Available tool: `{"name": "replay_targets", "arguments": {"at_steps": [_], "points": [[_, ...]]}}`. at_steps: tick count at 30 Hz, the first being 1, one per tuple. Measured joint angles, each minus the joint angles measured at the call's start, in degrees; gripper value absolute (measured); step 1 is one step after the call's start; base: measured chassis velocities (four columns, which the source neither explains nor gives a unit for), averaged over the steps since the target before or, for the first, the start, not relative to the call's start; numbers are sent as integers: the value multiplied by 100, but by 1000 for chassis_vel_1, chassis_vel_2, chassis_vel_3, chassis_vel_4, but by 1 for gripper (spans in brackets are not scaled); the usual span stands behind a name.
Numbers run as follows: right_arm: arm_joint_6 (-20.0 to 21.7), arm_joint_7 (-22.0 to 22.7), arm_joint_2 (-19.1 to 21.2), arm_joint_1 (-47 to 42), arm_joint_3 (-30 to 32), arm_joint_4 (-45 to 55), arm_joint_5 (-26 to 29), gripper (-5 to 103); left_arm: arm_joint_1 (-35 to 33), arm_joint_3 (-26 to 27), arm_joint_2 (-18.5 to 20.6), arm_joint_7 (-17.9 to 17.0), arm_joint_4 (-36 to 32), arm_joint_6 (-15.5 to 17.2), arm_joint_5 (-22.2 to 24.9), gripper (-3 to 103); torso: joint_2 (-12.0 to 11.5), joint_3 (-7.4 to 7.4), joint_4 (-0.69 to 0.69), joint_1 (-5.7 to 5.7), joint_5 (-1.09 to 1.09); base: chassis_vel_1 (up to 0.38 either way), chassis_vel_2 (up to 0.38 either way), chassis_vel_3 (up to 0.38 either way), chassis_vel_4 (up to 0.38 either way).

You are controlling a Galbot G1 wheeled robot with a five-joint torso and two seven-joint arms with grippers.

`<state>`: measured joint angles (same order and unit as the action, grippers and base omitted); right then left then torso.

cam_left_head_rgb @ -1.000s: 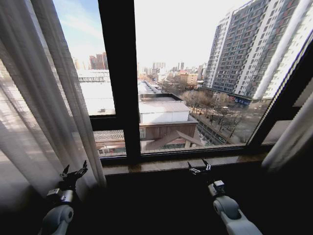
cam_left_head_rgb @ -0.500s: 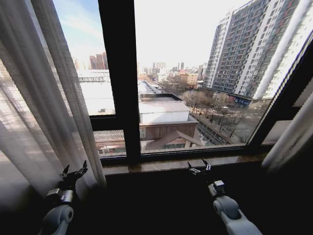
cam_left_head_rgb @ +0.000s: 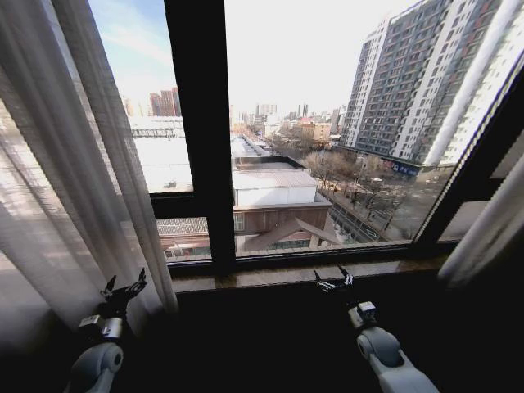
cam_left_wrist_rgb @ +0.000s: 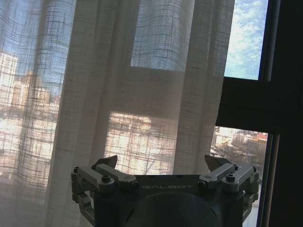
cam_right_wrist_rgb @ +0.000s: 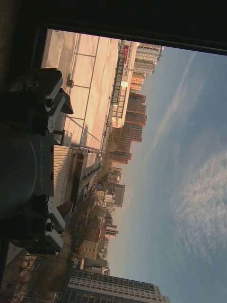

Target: Open the curtains by pulling them apart, changing their state from closed to fully open.

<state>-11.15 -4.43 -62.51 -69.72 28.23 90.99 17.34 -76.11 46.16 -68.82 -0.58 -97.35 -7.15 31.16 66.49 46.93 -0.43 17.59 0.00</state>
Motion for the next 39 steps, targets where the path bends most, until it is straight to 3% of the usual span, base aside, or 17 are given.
{"name": "replay_targets", "arguments": {"at_steps": [12, 19, 23, 26, 28, 30, 34, 39], "points": [[0, 0, 0, 0, 0, 0, 0, 100, 5, -16, -22, 0, 0, 7, -40, 100, 0, 0, 0, 0, 1, 0, 0, 0, 0], [0, 0, 0, 0, 0, 0, 0, 100, 159, -400, -608, -7, 18, 376, -927, 100, 0, 0, -2, 0, 1, 0, 0, 0, 0], [0, 0, 0, 0, 0, 0, 0, 100, 312, -790, -1155, 55, 66, 681, -1755, 100, 0, 0, -3, 0, -4, 0, 0, 0, 0], [0, 0, 0, 0, -1, 0, 0, 100, 323, -762, -1034, 117, 91, 658, -1835, 100, 0, 0, -3, 0, -2, 0, 0, 0, 0], [0, 0, 0, 0, 0, 0, 0, 100, 332, -581, -684, 149, 116, 600, -1849, 100, 0, 0, 2, 0, 6, 0, 0, 0, 0], [0, 0, 0, 0, 0, 0, 0, 100, 293, -467, -412, 168, 118, 576, -1761, 100, 0, 0, 3, 0, -1, 0, 0, 0, 0], [0, 0, 0, 0, 0, 0, 0, 100, 252, -355, -103, 167, 166, 460, -1568, 100, 0, 0, 1, 0, 0, 0, 0, 0, 0], [0, 0, 0, 0, 0, 0, 0, 100, 277, -389, 2, 121, 341, 202, -1475, 100, 0, 0, -1, 0, 0, 0, 0, 0, 0]]}}
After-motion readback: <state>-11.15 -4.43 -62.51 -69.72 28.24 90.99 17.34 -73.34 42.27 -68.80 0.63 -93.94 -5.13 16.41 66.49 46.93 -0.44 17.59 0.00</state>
